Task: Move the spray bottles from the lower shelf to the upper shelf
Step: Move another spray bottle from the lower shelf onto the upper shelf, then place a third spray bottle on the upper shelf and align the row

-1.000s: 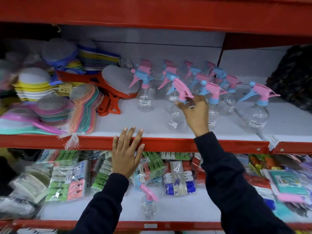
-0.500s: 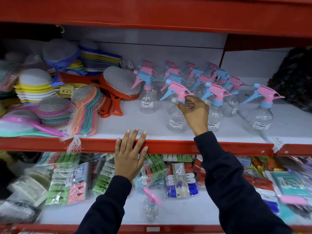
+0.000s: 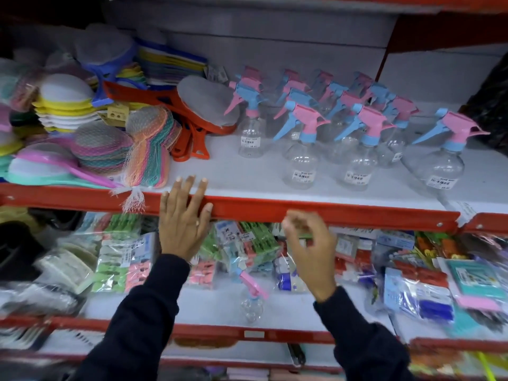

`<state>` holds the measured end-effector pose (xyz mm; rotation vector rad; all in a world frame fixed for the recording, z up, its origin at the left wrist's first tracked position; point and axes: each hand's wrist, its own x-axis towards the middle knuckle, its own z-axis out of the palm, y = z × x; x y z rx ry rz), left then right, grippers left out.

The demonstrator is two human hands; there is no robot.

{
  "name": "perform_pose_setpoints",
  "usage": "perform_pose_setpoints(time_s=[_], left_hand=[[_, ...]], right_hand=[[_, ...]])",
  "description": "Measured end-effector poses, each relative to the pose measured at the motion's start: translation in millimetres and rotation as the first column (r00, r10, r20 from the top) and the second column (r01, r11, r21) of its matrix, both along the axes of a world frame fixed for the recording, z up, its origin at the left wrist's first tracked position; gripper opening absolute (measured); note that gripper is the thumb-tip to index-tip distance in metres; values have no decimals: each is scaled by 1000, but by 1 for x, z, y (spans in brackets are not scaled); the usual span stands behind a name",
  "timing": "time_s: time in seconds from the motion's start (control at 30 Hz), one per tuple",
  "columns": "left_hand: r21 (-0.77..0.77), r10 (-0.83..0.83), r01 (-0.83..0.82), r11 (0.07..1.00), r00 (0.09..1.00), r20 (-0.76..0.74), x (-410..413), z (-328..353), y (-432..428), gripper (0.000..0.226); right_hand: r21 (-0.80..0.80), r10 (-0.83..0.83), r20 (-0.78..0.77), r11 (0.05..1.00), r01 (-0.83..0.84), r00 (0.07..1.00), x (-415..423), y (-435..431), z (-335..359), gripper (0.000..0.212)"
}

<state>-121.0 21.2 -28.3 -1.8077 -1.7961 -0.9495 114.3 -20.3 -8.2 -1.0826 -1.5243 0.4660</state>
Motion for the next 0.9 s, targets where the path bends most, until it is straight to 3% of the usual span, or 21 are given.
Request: perform_pose_setpoints(time_s=[0.1,0.17,0.23,0.27,0.4,0.57,0.8,0.9], left_hand=[[-7,-1,1,1000,997,-71,-15,-1,-1,48],[-8,-13,12,1000,997,-74,-16,-3,-1,48],[6,-14,15,1000,998,-58,-15,-5,1,47],[14,-15,15,1000,998,-54,-15,-6,1,46],[37,-19,21,999,998,-61,-17,-7,2,45],[39,-27,29,999,998,-64,-18,-7,3,45],[14,-51,52,999,998,-36,-17,-7,3,46],[2,-59,59,998,998,-35,-18,-5,2,46]], right_hand=[[-265,155,199,959,-99,968,-9,-10,-68,25],[-504,310,327,856,-113,893,-14,-10,-107,50],[-640,395,361,764,-83,845,-20,-9,-133,65],[-660,402,360,748,-75,842,-24,-9,-142,64],[-620,312,318,783,-52,895,-29,-6,-150,34],[-528,242,139,839,-135,960,-15,-8,-95,29],[-162,189,-79,966,-199,979,-7,-19,37,35],[19,140,-157,990,-139,978,-14,-6,87,31]])
